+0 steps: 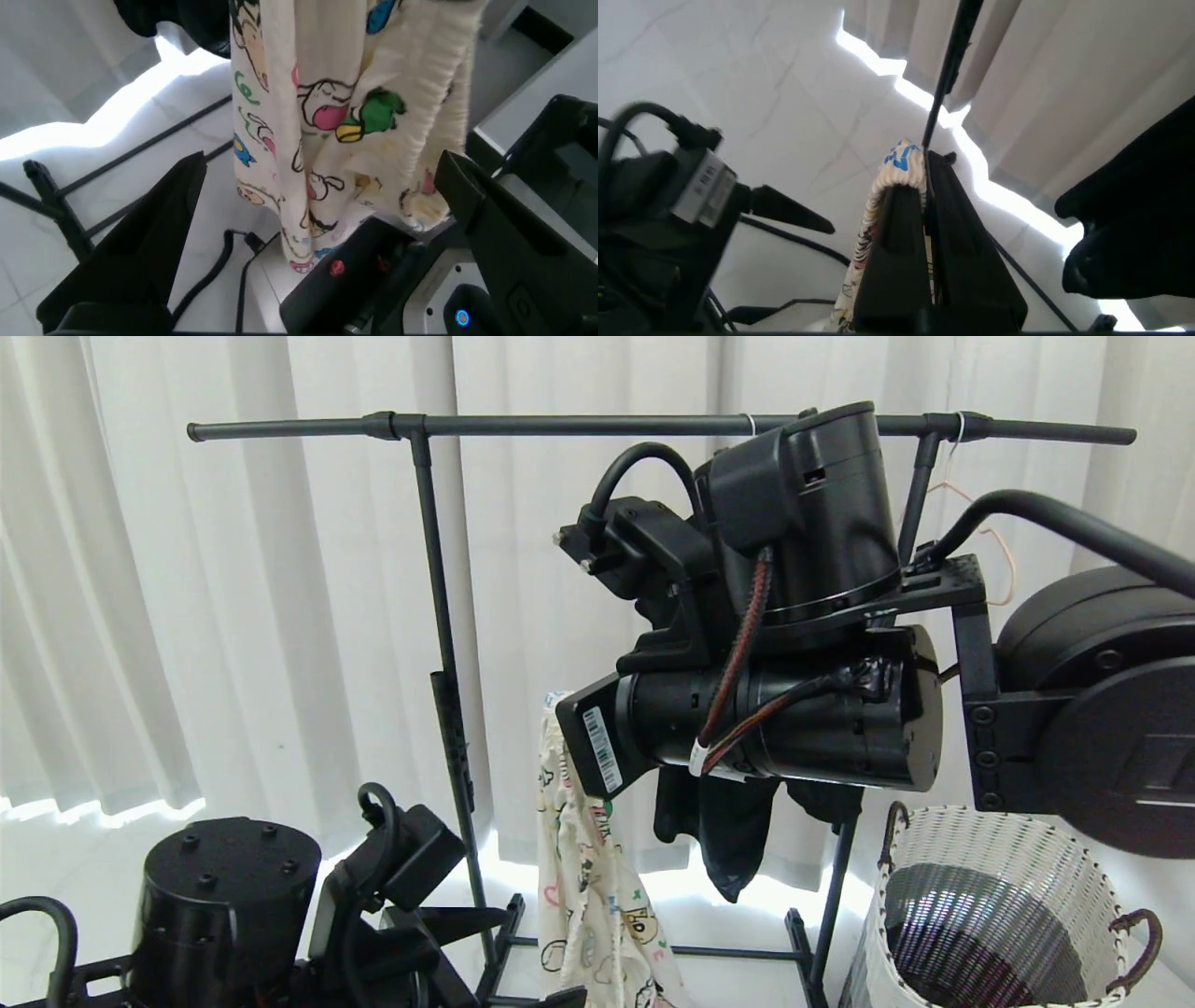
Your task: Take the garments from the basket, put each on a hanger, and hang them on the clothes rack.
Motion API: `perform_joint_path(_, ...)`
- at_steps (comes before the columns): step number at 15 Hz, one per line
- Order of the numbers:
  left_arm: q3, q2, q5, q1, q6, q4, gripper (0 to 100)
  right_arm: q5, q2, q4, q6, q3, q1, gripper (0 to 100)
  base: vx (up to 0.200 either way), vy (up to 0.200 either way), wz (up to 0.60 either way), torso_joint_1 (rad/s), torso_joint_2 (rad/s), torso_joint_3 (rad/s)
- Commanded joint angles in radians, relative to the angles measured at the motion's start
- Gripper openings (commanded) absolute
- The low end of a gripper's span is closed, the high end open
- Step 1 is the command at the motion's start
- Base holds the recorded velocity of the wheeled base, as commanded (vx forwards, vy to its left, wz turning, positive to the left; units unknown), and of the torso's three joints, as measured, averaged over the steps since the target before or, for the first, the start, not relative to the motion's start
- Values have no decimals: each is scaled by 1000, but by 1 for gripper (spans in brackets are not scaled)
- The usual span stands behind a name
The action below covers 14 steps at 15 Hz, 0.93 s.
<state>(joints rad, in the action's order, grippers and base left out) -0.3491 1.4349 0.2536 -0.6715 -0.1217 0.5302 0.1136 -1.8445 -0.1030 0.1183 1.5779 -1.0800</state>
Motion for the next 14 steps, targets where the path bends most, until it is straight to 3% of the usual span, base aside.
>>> perform_joint_path(1,-24,44,-1,0,-1,1,100,-2,-2,0,-11,7,-1,0,0,0,0,0,0,0)
perform_joint_path(5,-56,104,-36,53,1,1,100,-5,17,-4,-12,1,-1,0,0,0,0,0,0,0)
perform_joint_path(8,21,101,-74,109,5,1,100,-5,22,-4,-12,5,0,0,0,0,0,0,0,0)
perform_joint_path(14,85,85,-195,113,8,1,100,1,28,-7,-26,-13,52,0,0,0,0,0,0,0)
